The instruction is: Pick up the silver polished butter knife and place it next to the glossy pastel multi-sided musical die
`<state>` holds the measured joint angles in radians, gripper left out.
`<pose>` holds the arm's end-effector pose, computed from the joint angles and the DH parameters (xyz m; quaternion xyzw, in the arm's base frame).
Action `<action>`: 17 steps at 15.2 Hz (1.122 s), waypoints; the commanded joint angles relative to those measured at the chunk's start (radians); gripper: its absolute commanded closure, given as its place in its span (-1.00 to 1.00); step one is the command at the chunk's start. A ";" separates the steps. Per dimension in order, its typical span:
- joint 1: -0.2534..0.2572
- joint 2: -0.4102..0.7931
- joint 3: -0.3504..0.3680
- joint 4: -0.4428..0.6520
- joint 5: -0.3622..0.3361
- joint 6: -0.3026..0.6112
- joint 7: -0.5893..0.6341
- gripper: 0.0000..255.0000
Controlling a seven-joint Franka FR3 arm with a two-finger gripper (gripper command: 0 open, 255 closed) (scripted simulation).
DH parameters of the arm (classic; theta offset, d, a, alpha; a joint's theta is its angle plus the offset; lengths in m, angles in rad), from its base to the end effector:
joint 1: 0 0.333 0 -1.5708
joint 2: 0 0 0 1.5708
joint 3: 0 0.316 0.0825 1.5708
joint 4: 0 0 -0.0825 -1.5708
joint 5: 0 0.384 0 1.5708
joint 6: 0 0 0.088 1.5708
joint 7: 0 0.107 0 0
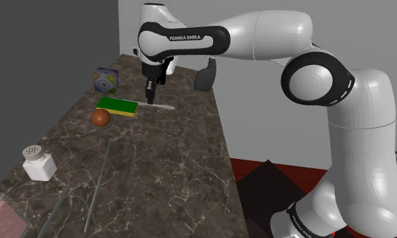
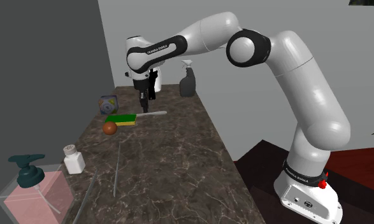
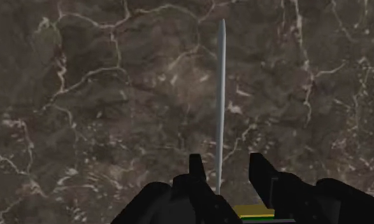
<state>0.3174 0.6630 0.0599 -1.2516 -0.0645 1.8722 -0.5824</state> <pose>0.6863 0.2553 0.3695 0.8848 0.4653 -0.0218 0.0099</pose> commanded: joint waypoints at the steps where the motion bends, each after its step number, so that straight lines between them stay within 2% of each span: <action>1: 0.000 0.000 0.000 0.000 0.000 0.000 0.000 -1.00; 5: 0.000 0.000 0.000 0.000 0.000 0.000 0.000 -1.00; 9: 0.004 -0.007 0.001 0.116 0.002 -0.123 -0.003 -1.00; 17: 0.004 -0.007 0.001 0.116 0.002 -0.123 -0.003 -1.00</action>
